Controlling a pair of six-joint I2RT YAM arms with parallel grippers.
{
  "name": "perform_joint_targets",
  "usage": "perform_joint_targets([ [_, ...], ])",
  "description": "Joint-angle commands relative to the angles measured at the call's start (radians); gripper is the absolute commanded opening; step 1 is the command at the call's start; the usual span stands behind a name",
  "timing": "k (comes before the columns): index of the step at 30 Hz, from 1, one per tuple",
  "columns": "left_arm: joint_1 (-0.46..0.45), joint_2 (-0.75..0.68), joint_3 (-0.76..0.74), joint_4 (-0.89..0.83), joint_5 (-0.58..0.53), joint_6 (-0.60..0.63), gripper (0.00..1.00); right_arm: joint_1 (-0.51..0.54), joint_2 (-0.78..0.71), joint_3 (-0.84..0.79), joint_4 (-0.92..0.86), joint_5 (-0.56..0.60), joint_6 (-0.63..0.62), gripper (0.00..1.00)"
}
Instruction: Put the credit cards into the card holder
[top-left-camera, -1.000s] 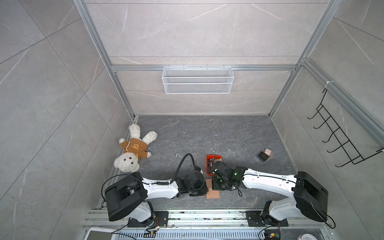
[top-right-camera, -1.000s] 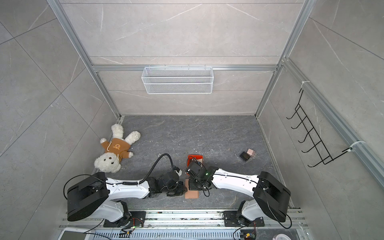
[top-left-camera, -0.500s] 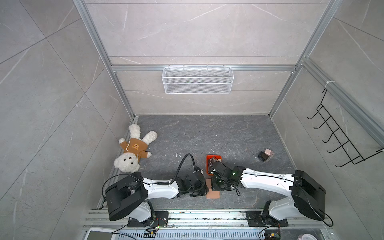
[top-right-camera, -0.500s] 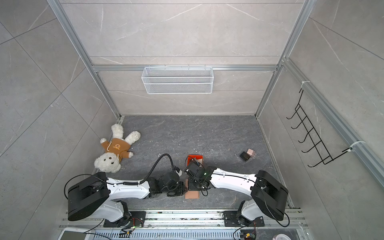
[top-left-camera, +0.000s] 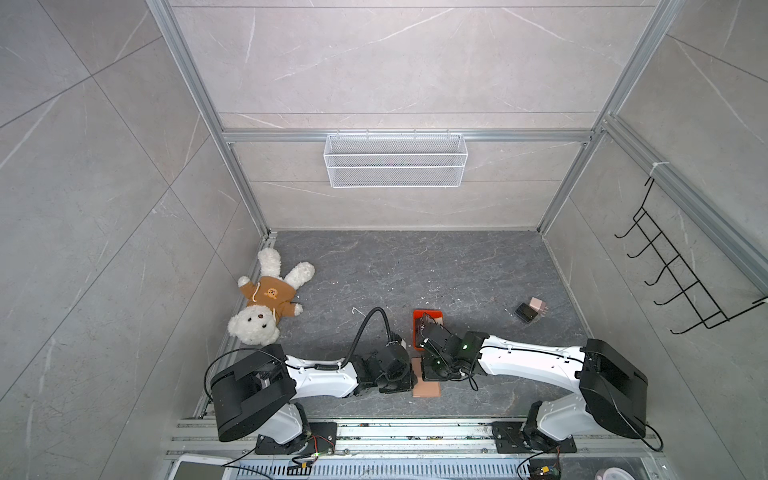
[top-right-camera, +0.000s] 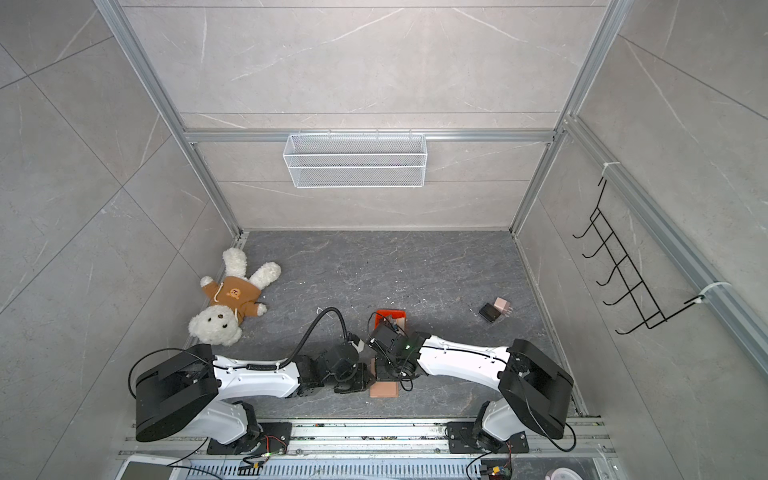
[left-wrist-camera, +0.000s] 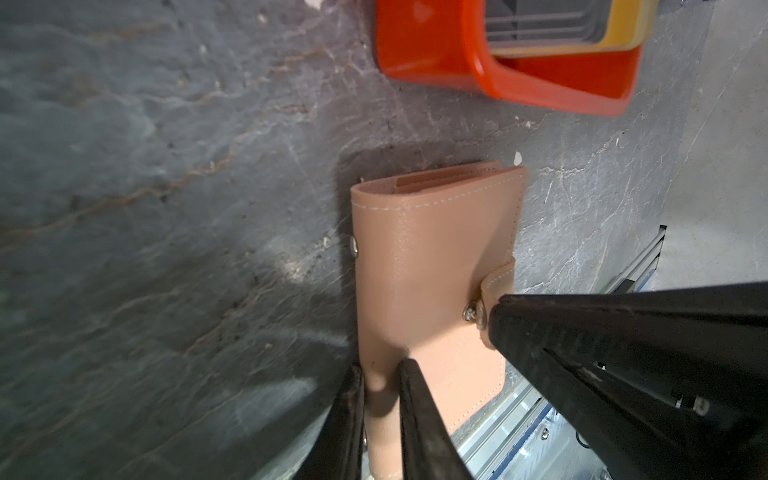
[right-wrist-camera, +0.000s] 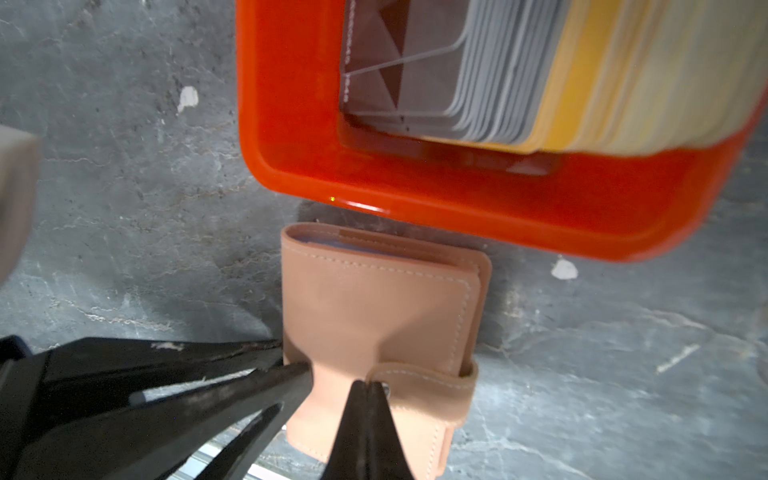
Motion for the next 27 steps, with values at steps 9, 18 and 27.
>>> perform_joint_targets([
  [9,-0.011,0.010,-0.011,0.005,-0.008,-0.011,0.18,0.015,0.014,0.024,-0.063,0.029,-0.017,0.00],
  [18,-0.011,0.011,-0.010,0.004,-0.006,-0.013,0.18,0.014,-0.010,0.017,-0.066,0.033,-0.016,0.00],
  [27,-0.011,0.018,-0.007,0.005,-0.004,-0.011,0.18,0.015,-0.006,0.011,-0.053,0.022,-0.019,0.00],
])
